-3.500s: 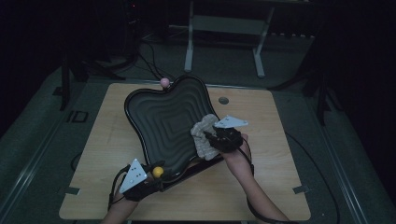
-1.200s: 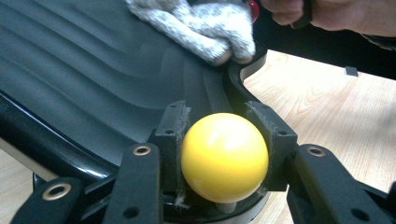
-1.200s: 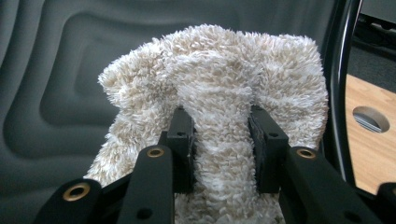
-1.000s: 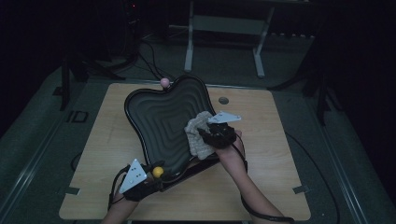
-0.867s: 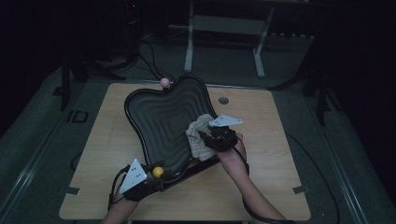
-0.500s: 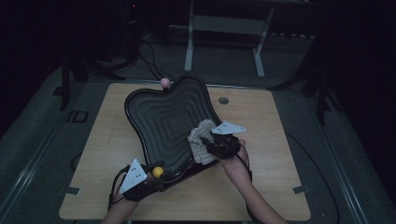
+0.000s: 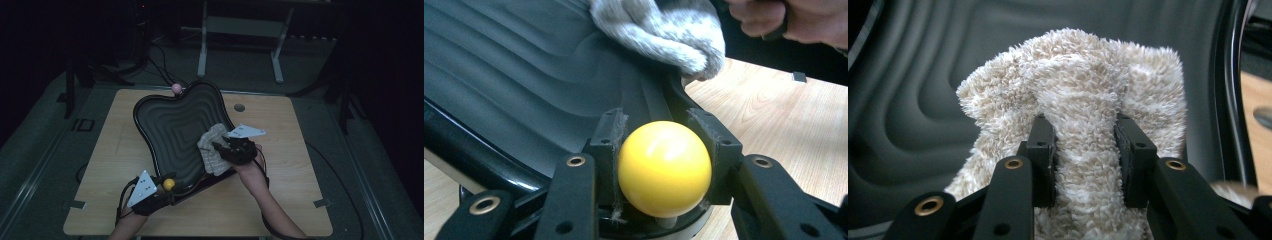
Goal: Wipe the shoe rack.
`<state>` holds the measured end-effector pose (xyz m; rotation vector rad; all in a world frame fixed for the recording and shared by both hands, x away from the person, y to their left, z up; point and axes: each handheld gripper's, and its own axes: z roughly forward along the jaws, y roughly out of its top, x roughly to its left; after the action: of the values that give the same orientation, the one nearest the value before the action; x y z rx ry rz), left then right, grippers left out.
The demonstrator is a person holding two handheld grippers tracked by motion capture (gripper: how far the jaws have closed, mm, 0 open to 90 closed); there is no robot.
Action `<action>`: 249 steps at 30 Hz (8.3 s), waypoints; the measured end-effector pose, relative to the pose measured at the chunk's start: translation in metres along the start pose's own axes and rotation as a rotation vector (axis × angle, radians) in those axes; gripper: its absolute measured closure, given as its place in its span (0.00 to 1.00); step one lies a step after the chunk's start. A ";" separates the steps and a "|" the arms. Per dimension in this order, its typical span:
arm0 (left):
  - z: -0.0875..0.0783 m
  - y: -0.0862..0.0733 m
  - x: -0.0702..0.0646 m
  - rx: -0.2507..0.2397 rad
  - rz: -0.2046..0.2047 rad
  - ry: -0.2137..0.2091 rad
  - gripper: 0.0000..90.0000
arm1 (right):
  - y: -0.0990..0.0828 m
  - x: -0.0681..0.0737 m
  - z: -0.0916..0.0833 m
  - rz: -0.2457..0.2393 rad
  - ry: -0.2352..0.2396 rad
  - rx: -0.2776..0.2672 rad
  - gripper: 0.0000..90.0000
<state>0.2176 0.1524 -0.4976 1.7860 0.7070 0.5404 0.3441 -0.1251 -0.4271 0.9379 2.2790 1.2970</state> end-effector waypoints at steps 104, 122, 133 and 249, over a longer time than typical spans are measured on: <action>0.000 -0.001 0.000 -0.005 -0.003 -0.002 0.66 | -0.030 0.009 -0.004 -0.075 -0.041 0.045 0.70; 0.000 -0.001 0.001 -0.006 -0.007 -0.005 0.66 | 0.004 0.008 -0.001 -0.017 -0.004 -0.004 0.68; 0.000 -0.001 0.001 -0.010 -0.003 -0.009 0.66 | 0.080 0.005 0.018 -0.010 -0.027 -0.091 0.69; -0.010 -0.053 0.015 0.098 -0.085 0.131 0.71 | -0.013 0.036 0.019 -0.060 -0.019 0.033 0.66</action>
<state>0.2114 0.1822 -0.5445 1.8138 0.9092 0.5778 0.3248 -0.0927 -0.4475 0.8811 2.3024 1.2245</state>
